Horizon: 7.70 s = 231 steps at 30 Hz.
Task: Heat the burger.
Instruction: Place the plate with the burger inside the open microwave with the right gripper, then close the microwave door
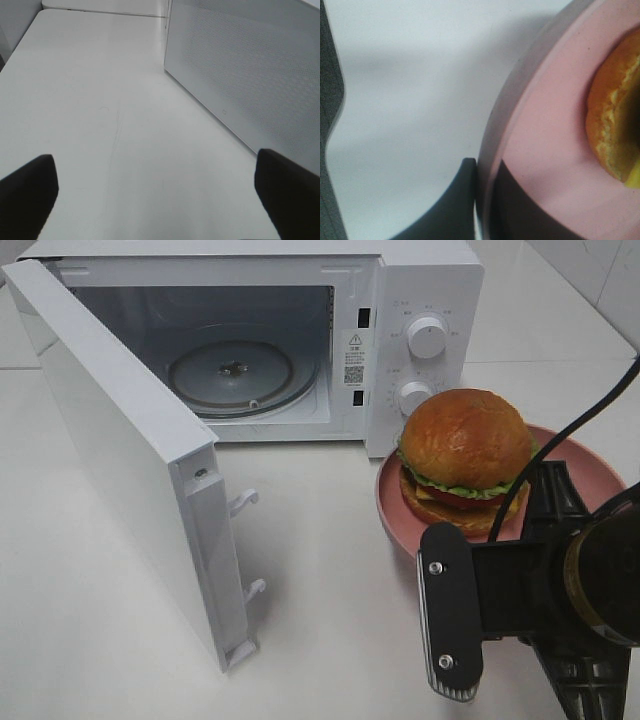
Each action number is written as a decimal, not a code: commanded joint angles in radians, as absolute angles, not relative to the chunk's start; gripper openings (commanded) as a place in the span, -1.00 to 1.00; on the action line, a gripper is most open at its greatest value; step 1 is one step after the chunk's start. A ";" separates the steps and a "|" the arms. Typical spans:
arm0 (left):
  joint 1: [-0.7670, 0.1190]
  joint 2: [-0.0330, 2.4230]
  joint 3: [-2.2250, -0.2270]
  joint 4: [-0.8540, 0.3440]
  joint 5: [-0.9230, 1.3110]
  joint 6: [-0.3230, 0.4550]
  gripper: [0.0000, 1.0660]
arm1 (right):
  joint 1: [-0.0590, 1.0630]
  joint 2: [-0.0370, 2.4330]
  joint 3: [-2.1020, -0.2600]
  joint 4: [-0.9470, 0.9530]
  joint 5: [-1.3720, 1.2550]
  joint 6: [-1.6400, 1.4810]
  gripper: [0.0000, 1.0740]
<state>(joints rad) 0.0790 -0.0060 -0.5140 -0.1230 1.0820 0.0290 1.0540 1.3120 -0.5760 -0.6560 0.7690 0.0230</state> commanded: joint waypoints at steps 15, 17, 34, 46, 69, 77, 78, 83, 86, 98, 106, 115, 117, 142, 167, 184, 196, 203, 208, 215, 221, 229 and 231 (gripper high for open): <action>0.075 -0.020 -0.515 -0.131 1.070 0.029 0.88 | 1.055 1.302 -0.574 -0.725 0.668 -0.202 -1.00; 0.075 -0.020 -0.515 -0.131 1.070 0.029 0.88 | 1.052 1.302 -0.574 -0.728 0.633 -0.223 -1.00; 0.075 -0.020 -0.515 -0.131 1.070 0.029 0.88 | 0.847 1.302 -0.575 -0.544 0.448 -0.668 -1.00; 0.075 -0.020 -0.515 -0.131 1.070 0.029 0.88 | 0.677 1.302 -0.577 -0.247 0.369 -1.172 -1.00; 0.075 -0.020 -0.515 -0.131 1.070 0.029 0.88 | 0.544 1.306 -0.659 0.025 0.364 -1.597 -1.00; 0.075 -0.020 -0.515 -0.131 1.070 0.029 0.88 | 0.544 1.350 -0.704 0.025 0.392 -1.596 -1.00; 0.075 -0.020 -0.515 -0.131 1.070 0.029 0.88 | 0.544 1.358 -0.711 0.025 0.392 -1.596 -1.00; 0.075 -0.020 -0.515 -0.131 1.070 0.029 0.88 | 0.564 1.402 -0.753 0.025 0.390 -1.596 -1.00; 0.075 -0.020 -0.515 -0.131 1.070 0.029 0.88 | 0.578 1.433 -0.780 0.025 0.390 -1.596 -1.00; 0.075 -0.020 -0.515 -0.131 1.070 0.029 0.88 | 0.596 1.549 -0.905 0.025 0.387 -1.596 -1.00; 0.075 -0.020 -0.515 -0.131 1.070 0.029 0.88 | 0.624 1.620 -0.990 0.025 0.381 -1.596 -1.00; 0.075 -0.020 -0.515 -0.131 1.070 0.029 0.88 | 0.625 1.713 -1.086 0.025 0.384 -1.582 -1.00; 0.075 -0.020 -0.515 -0.131 1.070 0.029 0.88 | 0.625 1.730 -1.101 0.025 0.384 -1.580 -1.00; 0.075 -0.020 -0.515 -0.131 1.070 0.029 0.88 | 0.625 1.930 -1.394 0.000 0.496 -1.492 -1.00; 0.075 -0.020 -0.515 -0.131 1.070 0.029 0.88 | 0.625 2.115 -1.650 -0.108 0.537 -1.338 -1.00; 0.075 -0.020 -0.515 -0.131 1.070 0.029 0.88 | 0.625 2.260 -1.830 -0.215 0.552 -1.211 -0.99; 0.075 -0.020 -0.515 -0.131 1.070 0.029 0.88 | 0.625 2.365 -1.963 -0.215 0.550 -1.169 -0.81; 0.075 -0.020 -0.515 -0.131 1.070 0.029 0.88 | 0.623 2.384 -1.966 -0.214 0.521 -1.169 -0.54; 0.075 -0.020 -0.515 -0.131 1.070 0.029 0.88 | 0.623 2.384 -1.966 -0.210 0.518 -1.169 -0.29; 0.075 -0.020 -0.515 -0.131 1.070 0.029 0.88 | 0.625 2.384 -1.966 -0.134 0.519 -1.146 -0.15; 0.075 -0.020 -0.515 -0.131 1.070 0.029 0.88 | 0.625 2.360 -1.924 -0.125 0.512 -1.145 0.05; 0.075 -0.020 -0.515 -0.131 1.070 0.029 0.88 | 0.624 2.269 -1.765 -0.119 0.443 -1.146 0.41; 0.075 -0.020 -0.515 -0.131 1.070 0.029 0.88 | 0.622 2.245 -1.732 -0.114 0.417 -1.146 0.44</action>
